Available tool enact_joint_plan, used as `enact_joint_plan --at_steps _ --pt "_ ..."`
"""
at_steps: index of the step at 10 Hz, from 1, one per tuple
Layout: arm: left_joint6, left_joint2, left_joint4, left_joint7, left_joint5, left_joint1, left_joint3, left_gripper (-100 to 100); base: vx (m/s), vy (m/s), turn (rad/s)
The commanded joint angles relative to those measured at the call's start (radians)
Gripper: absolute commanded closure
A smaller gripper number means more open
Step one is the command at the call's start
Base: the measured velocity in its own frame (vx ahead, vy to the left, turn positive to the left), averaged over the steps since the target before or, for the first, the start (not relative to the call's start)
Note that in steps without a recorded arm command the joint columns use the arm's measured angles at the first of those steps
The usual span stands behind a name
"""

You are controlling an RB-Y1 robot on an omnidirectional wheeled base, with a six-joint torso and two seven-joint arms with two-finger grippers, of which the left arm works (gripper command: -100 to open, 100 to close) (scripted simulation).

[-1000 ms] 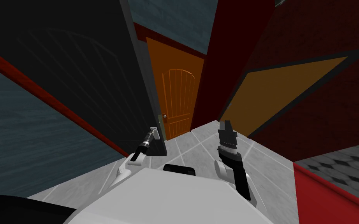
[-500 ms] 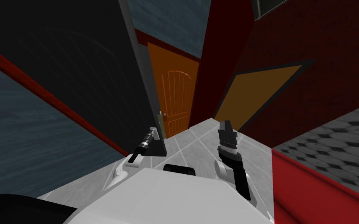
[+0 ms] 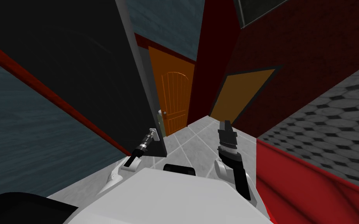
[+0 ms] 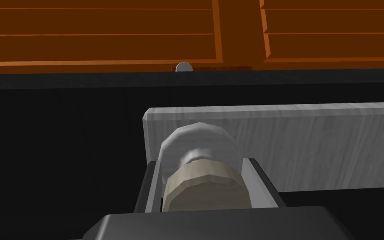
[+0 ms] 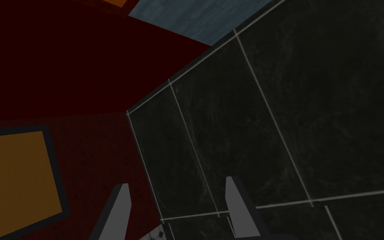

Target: Pull the door open

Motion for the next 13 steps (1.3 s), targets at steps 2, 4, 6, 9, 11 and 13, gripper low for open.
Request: enact_joint_plan --at_steps 2,4,6,9,11,13 --pt "-0.027 0.03 -0.01 0.023 0.002 0.027 -0.013 100 -0.21 0.07 -0.101" --pt "-0.033 0.033 -0.006 0.026 0.001 0.028 -0.021 100 -0.152 0.052 -0.074" --pt "-0.063 0.058 -0.007 0.045 0.0 0.05 -0.034 100 -0.173 0.056 -0.153" --pt "-0.106 0.095 -0.009 0.07 0.0 0.077 -0.047 100 -0.212 0.086 -0.121" --pt "-0.133 0.118 -0.011 0.086 0.0 0.095 -0.055 100 -0.185 0.076 -0.118" --pt "-0.153 0.135 -0.012 0.097 0.0 0.108 -0.061 100 -0.194 0.065 -0.101"
